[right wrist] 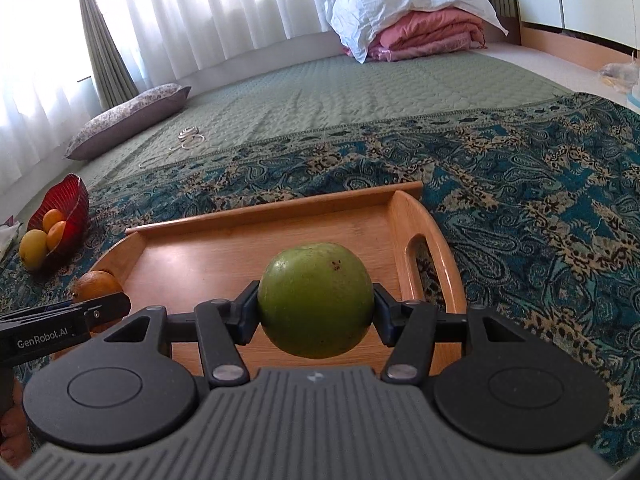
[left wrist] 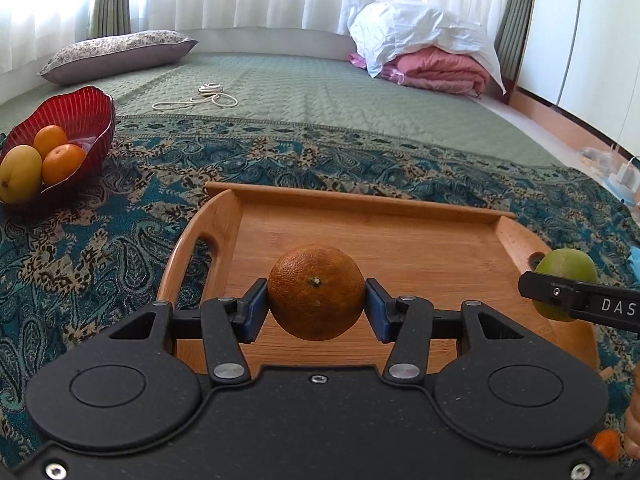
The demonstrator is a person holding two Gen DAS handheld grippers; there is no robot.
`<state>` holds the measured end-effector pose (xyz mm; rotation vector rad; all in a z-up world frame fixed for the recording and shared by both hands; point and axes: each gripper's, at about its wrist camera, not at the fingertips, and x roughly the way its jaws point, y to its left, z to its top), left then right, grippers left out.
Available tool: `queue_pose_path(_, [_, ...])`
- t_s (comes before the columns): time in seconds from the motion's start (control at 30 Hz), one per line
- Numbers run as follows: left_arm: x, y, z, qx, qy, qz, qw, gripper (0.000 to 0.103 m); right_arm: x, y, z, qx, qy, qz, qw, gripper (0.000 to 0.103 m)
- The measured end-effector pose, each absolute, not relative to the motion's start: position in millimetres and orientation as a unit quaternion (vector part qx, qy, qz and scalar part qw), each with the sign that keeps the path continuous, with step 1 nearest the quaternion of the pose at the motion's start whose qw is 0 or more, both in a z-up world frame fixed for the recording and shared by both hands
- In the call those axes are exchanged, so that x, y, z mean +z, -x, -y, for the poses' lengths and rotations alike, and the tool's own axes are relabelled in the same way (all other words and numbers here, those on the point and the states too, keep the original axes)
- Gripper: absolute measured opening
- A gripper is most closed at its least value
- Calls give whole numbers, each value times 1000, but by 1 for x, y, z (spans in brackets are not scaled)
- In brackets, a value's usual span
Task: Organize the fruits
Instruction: 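Carry the green apple and orange onto the wooden tray with both tools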
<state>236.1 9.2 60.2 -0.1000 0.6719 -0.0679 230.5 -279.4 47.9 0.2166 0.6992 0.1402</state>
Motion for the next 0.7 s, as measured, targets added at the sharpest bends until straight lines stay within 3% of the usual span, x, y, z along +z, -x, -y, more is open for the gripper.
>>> queue_pose_path(0.7, [43,-251,-10,-19,47,-358,932,48,31,-248,270,67,-84,-392,914,60])
